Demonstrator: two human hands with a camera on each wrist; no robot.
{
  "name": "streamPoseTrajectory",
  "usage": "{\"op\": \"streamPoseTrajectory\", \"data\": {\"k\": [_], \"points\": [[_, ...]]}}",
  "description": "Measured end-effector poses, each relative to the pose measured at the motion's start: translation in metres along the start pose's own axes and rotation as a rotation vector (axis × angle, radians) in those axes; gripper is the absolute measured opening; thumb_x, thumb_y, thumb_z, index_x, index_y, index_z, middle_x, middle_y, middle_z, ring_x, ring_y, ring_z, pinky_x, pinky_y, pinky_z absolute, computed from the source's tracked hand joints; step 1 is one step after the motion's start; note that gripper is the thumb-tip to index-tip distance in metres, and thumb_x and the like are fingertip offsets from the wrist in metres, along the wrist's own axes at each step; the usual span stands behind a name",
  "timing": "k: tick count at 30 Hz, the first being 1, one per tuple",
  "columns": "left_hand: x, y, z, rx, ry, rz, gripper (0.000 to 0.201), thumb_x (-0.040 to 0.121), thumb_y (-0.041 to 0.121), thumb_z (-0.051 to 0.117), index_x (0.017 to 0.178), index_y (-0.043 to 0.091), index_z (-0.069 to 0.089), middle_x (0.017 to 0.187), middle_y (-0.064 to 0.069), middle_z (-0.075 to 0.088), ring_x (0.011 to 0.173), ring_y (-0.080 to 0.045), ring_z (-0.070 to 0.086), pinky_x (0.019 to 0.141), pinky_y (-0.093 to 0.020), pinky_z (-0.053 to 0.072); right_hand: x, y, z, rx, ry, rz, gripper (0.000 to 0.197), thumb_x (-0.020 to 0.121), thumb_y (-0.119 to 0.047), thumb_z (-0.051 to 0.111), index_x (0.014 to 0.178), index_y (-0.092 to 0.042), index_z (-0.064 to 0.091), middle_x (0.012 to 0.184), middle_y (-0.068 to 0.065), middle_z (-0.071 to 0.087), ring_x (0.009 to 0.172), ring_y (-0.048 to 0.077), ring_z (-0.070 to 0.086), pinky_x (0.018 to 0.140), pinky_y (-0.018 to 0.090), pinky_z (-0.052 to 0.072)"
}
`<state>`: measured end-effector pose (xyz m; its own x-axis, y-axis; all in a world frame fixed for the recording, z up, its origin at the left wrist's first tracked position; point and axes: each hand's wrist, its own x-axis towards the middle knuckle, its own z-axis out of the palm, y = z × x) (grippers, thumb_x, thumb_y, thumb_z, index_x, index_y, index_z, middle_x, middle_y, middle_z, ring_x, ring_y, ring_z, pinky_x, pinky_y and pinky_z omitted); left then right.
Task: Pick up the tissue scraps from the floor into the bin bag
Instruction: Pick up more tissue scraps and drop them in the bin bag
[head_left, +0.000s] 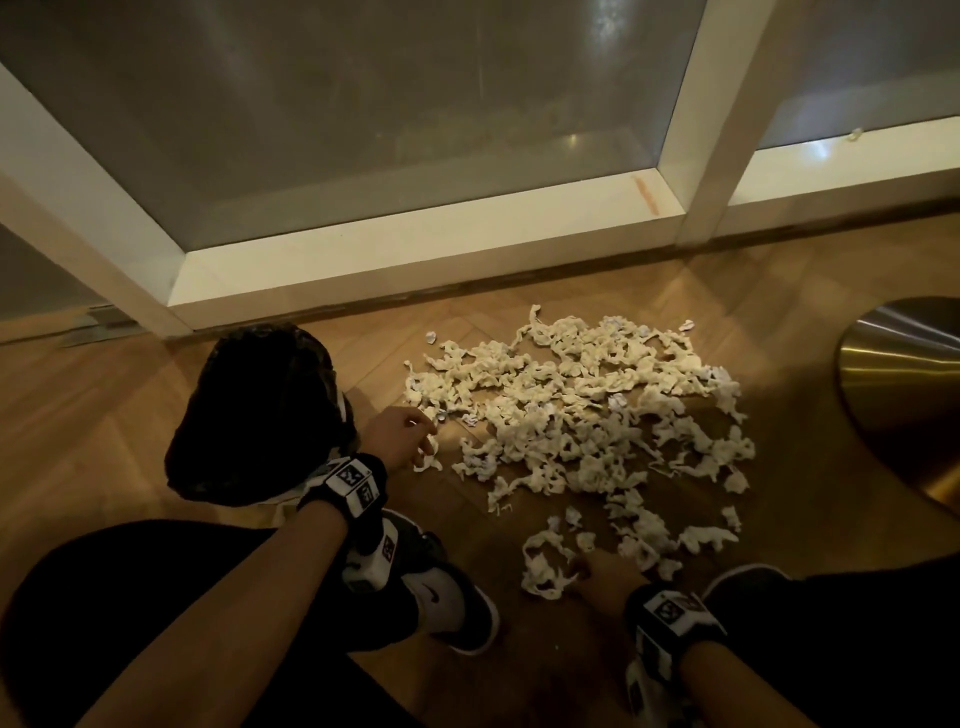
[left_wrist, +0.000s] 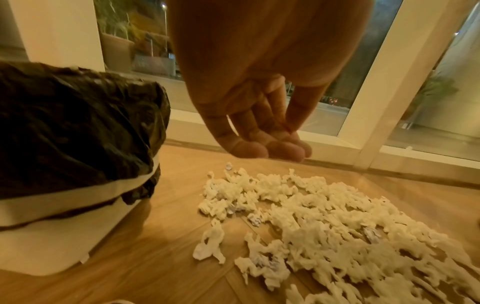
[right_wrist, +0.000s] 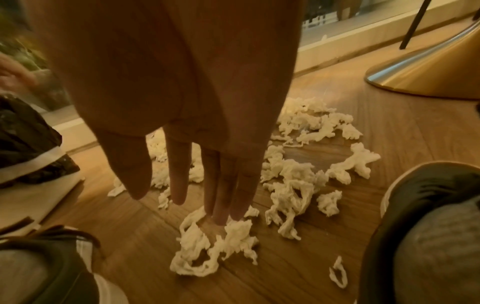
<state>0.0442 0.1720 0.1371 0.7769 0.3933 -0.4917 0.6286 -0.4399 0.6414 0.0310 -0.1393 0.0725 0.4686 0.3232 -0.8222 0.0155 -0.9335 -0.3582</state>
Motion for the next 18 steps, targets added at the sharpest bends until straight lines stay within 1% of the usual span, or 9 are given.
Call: {"op": "streamPoseTrajectory", "data": {"k": [2,5,6,8,10,12,15,17,18], "points": [[0.012,0.001,0.008,0.025,-0.019,-0.013,0.017,0.094,0.014,0.052,0.086,0.01,0.066,0.07,-0.004,0.069,0.048,-0.012,0.059,0.044,-0.019,0.041,0.002,0.0,0.003,0.009,0.009,-0.007,0.035,0.094,-0.031,0.052,0.125,-0.016,0.055,0.133,0.006,0.052,0.122,0.022,0.049,0.101,0.03,0.041],[0.036,0.003,0.013,0.13,0.026,-0.022,0.019,0.093,0.016,0.053,0.083,0.011,0.068,0.073,-0.003,0.07,0.05,-0.011,0.06,0.05,-0.021,0.047,0.007,0.0,0.007,-0.001,0.002,-0.043,0.041,0.096,-0.03,0.049,0.133,-0.012,0.048,0.14,0.006,0.046,0.127,0.024,0.045,0.106,0.03,0.036],[0.048,0.004,0.014,0.166,0.056,-0.013,0.02,0.093,0.017,0.053,0.083,0.01,0.069,0.073,-0.003,0.071,0.051,-0.012,0.06,0.051,-0.022,0.049,0.014,-0.001,0.008,-0.028,-0.005,-0.074,0.047,0.098,-0.03,0.046,0.14,-0.011,0.04,0.145,0.007,0.039,0.133,0.023,0.038,0.109,0.028,0.03],[0.066,0.008,0.013,0.241,0.105,0.013,0.019,0.092,0.019,0.054,0.083,0.013,0.07,0.074,-0.004,0.071,0.056,-0.013,0.062,0.056,-0.024,0.052,0.024,-0.004,0.013,-0.12,0.018,-0.145,0.057,0.098,-0.034,0.044,0.149,-0.018,0.025,0.156,0.007,0.018,0.142,0.022,0.022,0.113,0.027,0.018],[0.093,0.009,0.014,0.339,0.111,0.026,0.016,0.089,0.023,0.056,0.085,0.016,0.069,0.082,-0.004,0.07,0.066,-0.018,0.063,0.064,-0.029,0.054,0.044,-0.009,0.016,-0.194,0.021,-0.148,0.061,0.094,-0.038,0.051,0.148,-0.025,0.026,0.158,0.007,0.007,0.143,0.027,0.017,0.115,0.034,0.021],[0.118,0.006,0.015,0.423,0.078,0.02,0.013,0.087,0.025,0.056,0.086,0.02,0.067,0.091,-0.005,0.068,0.074,-0.022,0.063,0.067,-0.03,0.052,0.068,-0.011,0.017,-0.279,0.012,-0.131,0.064,0.091,-0.039,0.053,0.147,-0.027,0.024,0.159,0.008,0.002,0.144,0.031,0.013,0.115,0.043,0.022],[0.153,-0.004,0.02,0.49,0.034,-0.01,0.013,0.088,0.024,0.054,0.087,0.02,0.066,0.096,-0.007,0.069,0.077,-0.024,0.064,0.069,-0.033,0.054,0.103,-0.007,0.009,-0.39,0.0,-0.077,0.068,0.094,-0.041,0.045,0.15,-0.027,0.01,0.158,0.013,-0.006,0.144,0.036,0.0,0.115,0.053,0.013],[0.173,-0.012,0.026,0.562,0.032,-0.019,0.015,0.089,0.023,0.053,0.095,0.018,0.066,0.103,-0.007,0.067,0.082,-0.023,0.06,0.069,-0.031,0.049,0.122,0.0,0.003,-0.436,-0.007,-0.031,0.071,0.094,-0.051,0.038,0.151,-0.028,0.003,0.157,0.014,-0.01,0.144,0.038,-0.003,0.114,0.056,0.009],[0.181,-0.016,0.029,0.59,0.039,-0.014,0.017,0.089,0.023,0.054,0.101,0.018,0.065,0.11,-0.006,0.065,0.088,-0.023,0.059,0.073,-0.031,0.048,0.129,0.005,0.001,-0.446,-0.035,-0.01,0.073,0.094,-0.054,0.036,0.151,-0.028,-0.001,0.157,0.013,-0.011,0.144,0.038,-0.003,0.114,0.056,0.008]]}}
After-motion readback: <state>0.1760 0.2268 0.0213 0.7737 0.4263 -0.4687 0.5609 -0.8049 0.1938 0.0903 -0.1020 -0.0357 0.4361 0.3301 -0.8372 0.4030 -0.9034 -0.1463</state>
